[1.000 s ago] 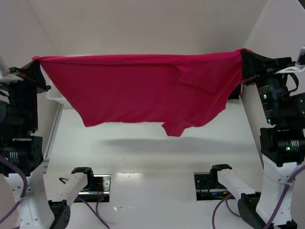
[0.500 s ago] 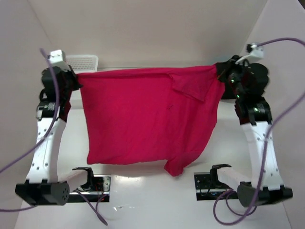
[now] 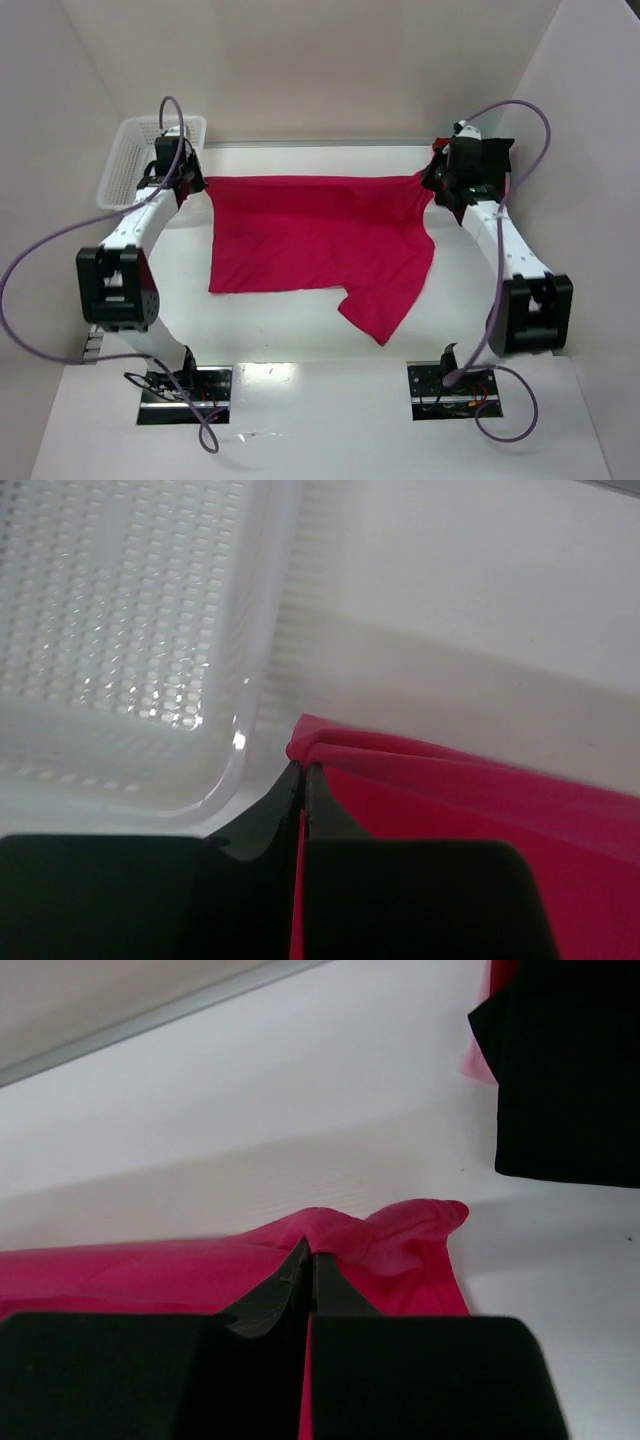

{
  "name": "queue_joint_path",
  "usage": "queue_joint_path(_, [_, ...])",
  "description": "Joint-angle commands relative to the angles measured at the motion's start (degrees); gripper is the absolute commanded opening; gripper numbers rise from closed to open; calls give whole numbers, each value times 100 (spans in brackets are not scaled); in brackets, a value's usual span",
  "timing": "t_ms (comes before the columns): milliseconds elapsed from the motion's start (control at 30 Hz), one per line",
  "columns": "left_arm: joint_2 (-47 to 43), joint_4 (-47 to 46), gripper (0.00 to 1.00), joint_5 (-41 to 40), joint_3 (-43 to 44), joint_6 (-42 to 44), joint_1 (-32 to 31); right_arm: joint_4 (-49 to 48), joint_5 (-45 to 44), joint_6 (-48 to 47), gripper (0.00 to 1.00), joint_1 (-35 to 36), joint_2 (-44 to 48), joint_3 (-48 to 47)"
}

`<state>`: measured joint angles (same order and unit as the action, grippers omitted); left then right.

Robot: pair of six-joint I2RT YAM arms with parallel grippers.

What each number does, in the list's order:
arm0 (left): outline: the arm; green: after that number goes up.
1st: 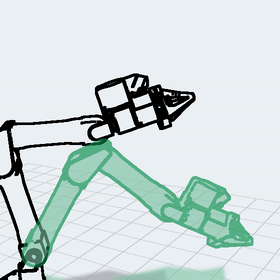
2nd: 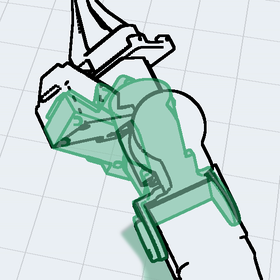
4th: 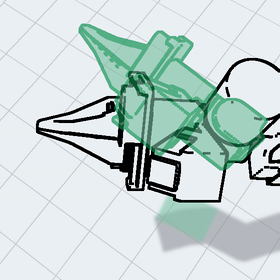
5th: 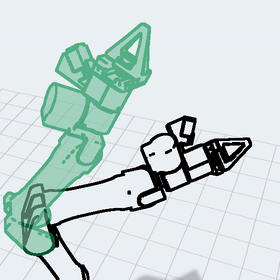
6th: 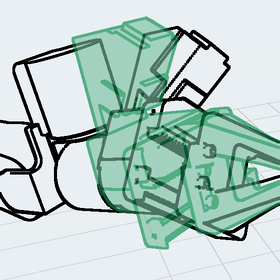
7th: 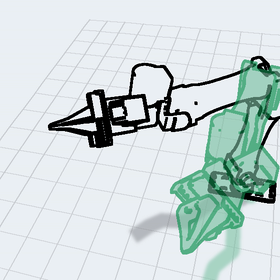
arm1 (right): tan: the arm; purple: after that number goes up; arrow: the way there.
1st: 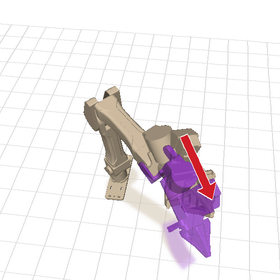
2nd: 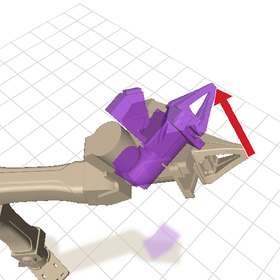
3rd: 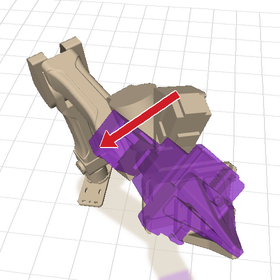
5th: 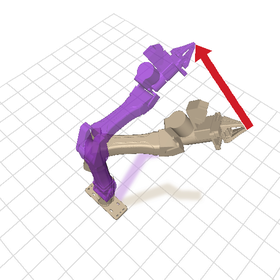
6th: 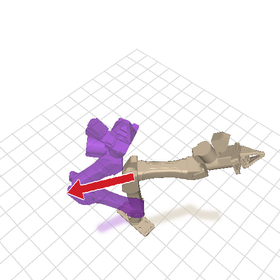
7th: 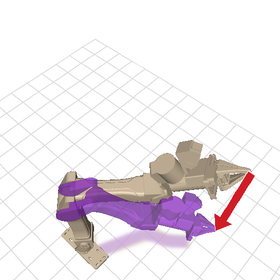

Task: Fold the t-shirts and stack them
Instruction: Flatten out the tshirt

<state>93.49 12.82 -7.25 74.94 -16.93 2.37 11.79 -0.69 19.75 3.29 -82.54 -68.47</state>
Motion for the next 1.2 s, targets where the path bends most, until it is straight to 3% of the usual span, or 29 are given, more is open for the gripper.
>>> queue_joint_path(0, [598, -482, 0, -181, 617, -91, 0, -757, -239, 116, 0, -30, -655, -386])
queue_joint_path(233, [1793, -605, 0, -180, 1672, -91, -61, -1047, -81, 117, 0, -30, -1719, -1045])
queue_joint_path(600, [2612, -483, 0, -181, 2762, -91, -61, -881, -256, 3, 0, -82, -2960, -2495])
queue_joint_path(1167, [2903, -429, 0, -75, 2588, -39, -61, -792, 271, -50, 0, -144, -3743, -2610])
